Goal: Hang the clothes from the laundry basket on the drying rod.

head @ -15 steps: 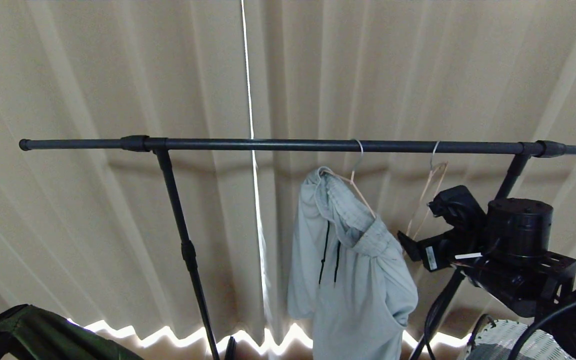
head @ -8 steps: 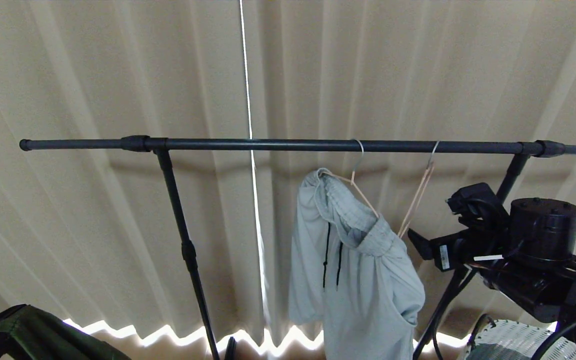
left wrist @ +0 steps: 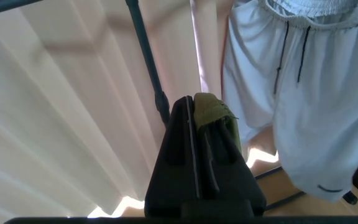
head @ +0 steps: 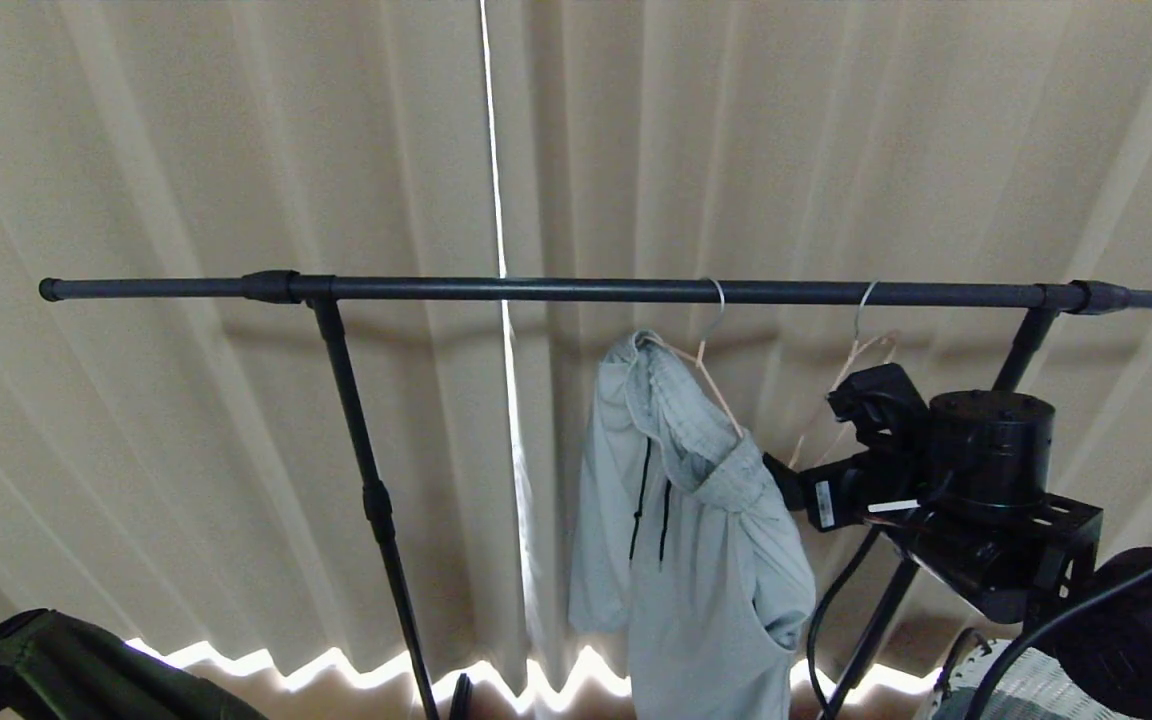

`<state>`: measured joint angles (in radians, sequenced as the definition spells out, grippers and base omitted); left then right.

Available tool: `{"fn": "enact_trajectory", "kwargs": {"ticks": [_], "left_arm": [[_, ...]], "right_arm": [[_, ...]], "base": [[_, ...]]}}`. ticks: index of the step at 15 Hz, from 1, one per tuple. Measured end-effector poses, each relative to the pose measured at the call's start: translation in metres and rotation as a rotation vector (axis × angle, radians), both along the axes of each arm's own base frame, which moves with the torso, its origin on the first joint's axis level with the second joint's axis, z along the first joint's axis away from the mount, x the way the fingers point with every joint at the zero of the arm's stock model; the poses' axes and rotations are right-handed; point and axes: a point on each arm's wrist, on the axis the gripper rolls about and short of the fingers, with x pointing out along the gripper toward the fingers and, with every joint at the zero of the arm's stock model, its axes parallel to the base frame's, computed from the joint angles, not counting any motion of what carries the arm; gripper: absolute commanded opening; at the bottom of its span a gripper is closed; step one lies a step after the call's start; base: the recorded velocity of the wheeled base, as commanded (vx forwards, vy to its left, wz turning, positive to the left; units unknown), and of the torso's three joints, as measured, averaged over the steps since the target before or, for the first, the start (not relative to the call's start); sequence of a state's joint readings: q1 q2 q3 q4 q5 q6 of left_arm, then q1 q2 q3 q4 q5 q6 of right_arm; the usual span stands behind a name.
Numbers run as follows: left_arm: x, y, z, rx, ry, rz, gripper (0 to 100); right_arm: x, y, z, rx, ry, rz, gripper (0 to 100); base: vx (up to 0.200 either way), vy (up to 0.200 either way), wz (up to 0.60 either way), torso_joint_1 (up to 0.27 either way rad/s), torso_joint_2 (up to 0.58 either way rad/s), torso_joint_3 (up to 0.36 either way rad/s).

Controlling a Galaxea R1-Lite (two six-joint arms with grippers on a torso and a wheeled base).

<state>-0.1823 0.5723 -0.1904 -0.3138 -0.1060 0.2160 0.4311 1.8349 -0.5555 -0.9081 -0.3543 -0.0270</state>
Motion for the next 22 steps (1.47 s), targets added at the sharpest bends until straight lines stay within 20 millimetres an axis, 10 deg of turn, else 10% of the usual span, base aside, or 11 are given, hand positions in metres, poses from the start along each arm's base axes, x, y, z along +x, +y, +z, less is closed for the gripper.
{"fn": "enact_trajectory", "kwargs": {"ticks": [13,22], "left_arm": [[0.0,0.0,-0.001,0.001,0.002,-0.002,0],[0.0,0.0,-0.003,0.003,0.009,-0.008,0]], "right_arm": [[-0.047,-0.049,-0.003,0.0,0.05,-0.131,100],[-0.025,-0.056,0.017,0.044,0.017,-0.118,100]], "base": [[0.0,0.0,0.0,0.0,0.0,0.0],[0.0,0.0,0.0,0.0,0.0,0.0]]}}
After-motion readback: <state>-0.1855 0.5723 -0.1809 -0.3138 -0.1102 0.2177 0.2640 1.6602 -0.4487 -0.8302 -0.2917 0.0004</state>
